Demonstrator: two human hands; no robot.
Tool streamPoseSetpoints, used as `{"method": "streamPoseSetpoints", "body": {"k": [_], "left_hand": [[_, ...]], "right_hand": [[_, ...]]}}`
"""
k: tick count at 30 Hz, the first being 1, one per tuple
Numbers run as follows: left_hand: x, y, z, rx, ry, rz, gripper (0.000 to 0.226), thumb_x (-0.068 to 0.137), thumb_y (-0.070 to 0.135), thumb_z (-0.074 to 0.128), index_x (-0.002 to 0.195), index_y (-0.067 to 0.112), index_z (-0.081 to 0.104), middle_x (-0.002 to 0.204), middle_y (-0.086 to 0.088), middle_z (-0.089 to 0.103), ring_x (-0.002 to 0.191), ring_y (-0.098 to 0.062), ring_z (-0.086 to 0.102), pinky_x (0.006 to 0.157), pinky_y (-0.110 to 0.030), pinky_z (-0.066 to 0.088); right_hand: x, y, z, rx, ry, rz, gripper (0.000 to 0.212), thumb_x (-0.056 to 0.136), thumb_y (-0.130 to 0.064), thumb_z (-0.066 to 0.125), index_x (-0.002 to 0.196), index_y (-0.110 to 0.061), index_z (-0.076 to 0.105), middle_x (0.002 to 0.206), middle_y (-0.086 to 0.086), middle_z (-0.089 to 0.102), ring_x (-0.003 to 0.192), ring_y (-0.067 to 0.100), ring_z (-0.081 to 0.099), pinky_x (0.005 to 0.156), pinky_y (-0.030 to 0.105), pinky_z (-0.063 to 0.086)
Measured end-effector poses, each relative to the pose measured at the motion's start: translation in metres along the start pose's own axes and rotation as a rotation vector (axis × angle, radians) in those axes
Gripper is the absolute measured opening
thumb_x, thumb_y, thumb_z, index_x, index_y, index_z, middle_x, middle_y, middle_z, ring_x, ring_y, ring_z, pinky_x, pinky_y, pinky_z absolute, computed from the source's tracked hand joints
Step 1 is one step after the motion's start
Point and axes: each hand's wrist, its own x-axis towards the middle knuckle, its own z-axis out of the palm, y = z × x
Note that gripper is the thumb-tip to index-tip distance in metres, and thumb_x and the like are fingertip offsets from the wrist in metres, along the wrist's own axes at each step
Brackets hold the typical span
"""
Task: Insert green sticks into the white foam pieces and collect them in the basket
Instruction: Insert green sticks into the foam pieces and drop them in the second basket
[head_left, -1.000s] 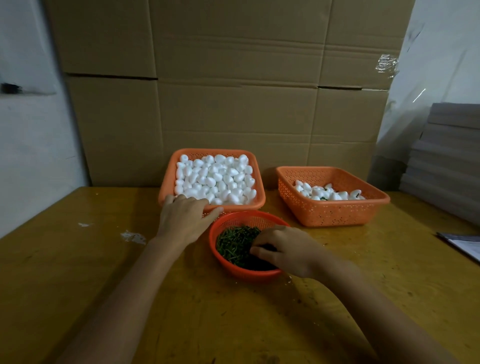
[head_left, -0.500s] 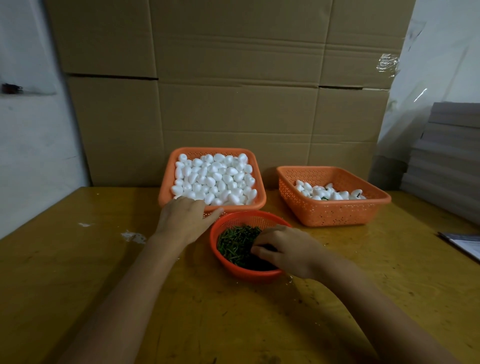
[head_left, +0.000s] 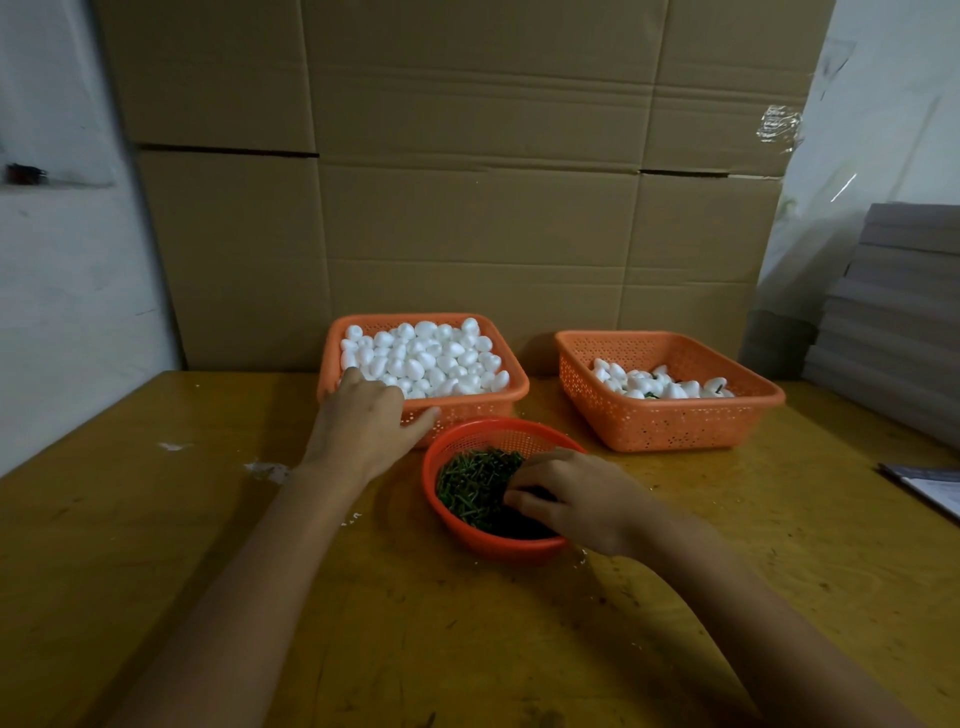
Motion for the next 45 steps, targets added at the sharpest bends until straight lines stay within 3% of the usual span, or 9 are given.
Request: {"method": "streamPoseSetpoints", "body": {"k": [3,7,11,14,21,24,29,39,45], "left_hand": [[0.000,0.000,0.001,0.026,0.046,-0.050,0.061,0.097,0.068,0.052,0.088,0.011,0.072,0.094,-0.014,0.068,0.106,-0.033,0.057,0.079,-0.041,0.049],[0.001,0.000,0.002,0.116,0.077,-0.053,0.069,0.096,0.074,0.040,0.087,0.015,0.075,0.085,-0.008,0.070,0.091,-0.028,0.062,0.073,-0.037,0.043],[0.001,0.001,0.000,0.230,0.032,-0.071,0.074,0.094,0.080,0.024,0.092,0.027,0.075,0.078,0.003,0.070,0.080,-0.020,0.065,0.098,-0.043,0.038],[0.000,-0.002,0.000,0.218,0.021,-0.059,0.074,0.095,0.080,0.024,0.097,0.028,0.076,0.081,0.002,0.072,0.082,-0.022,0.067,0.102,-0.045,0.037],[0.002,-0.004,0.001,0.075,0.042,-0.055,0.065,0.096,0.077,0.039,0.084,0.021,0.070,0.073,0.000,0.064,0.079,-0.023,0.063,0.072,-0.035,0.044],[0.002,-0.008,0.000,0.058,0.011,-0.028,0.056,0.094,0.074,0.051,0.087,0.021,0.068,0.079,0.001,0.067,0.078,-0.021,0.062,0.071,-0.034,0.045],[0.002,-0.018,0.002,0.006,0.014,0.043,0.032,0.091,0.047,0.076,0.109,0.020,0.071,0.102,-0.003,0.075,0.098,-0.026,0.067,0.071,-0.032,0.036],[0.003,-0.023,0.000,-0.063,-0.012,0.133,0.022,0.090,0.043,0.079,0.098,0.025,0.070,0.091,0.005,0.072,0.088,-0.019,0.067,0.069,-0.035,0.048],[-0.001,-0.026,0.001,-0.024,0.005,0.243,0.019,0.095,0.042,0.073,0.099,0.025,0.065,0.089,0.008,0.069,0.083,-0.015,0.064,0.064,-0.032,0.036]], "right_hand": [[0.000,0.001,0.001,0.004,0.003,0.001,0.038,0.109,-0.047,0.044,0.131,-0.027,0.067,0.134,-0.006,0.063,0.122,0.014,0.057,0.098,0.040,0.049],[0.000,0.001,0.002,0.009,0.002,0.003,0.038,0.109,-0.047,0.045,0.131,-0.027,0.068,0.134,-0.007,0.063,0.122,0.014,0.057,0.099,0.040,0.049],[0.000,0.001,0.001,0.007,0.000,0.001,0.038,0.109,-0.047,0.044,0.131,-0.028,0.068,0.133,-0.008,0.063,0.122,0.014,0.057,0.099,0.040,0.049],[0.000,0.001,0.001,0.001,-0.002,0.003,0.038,0.109,-0.048,0.043,0.132,-0.028,0.067,0.134,-0.007,0.063,0.123,0.014,0.056,0.100,0.041,0.049],[0.001,0.001,0.001,-0.002,-0.011,0.014,0.038,0.109,-0.047,0.043,0.133,-0.028,0.066,0.135,-0.006,0.062,0.124,0.015,0.055,0.101,0.042,0.048],[0.001,0.000,0.001,-0.004,-0.013,0.014,0.038,0.109,-0.047,0.043,0.133,-0.028,0.066,0.136,-0.006,0.062,0.124,0.014,0.055,0.100,0.041,0.049],[0.001,0.001,0.002,-0.003,-0.008,0.009,0.038,0.109,-0.047,0.043,0.132,-0.028,0.066,0.134,-0.006,0.062,0.123,0.014,0.056,0.099,0.042,0.049],[0.001,0.001,0.002,-0.006,-0.008,0.003,0.037,0.109,-0.046,0.042,0.132,-0.029,0.066,0.134,-0.007,0.062,0.124,0.014,0.055,0.100,0.042,0.049],[0.000,0.000,0.001,-0.001,-0.005,0.009,0.038,0.109,-0.045,0.043,0.133,-0.027,0.066,0.136,-0.005,0.062,0.126,0.016,0.055,0.101,0.042,0.048]]}}
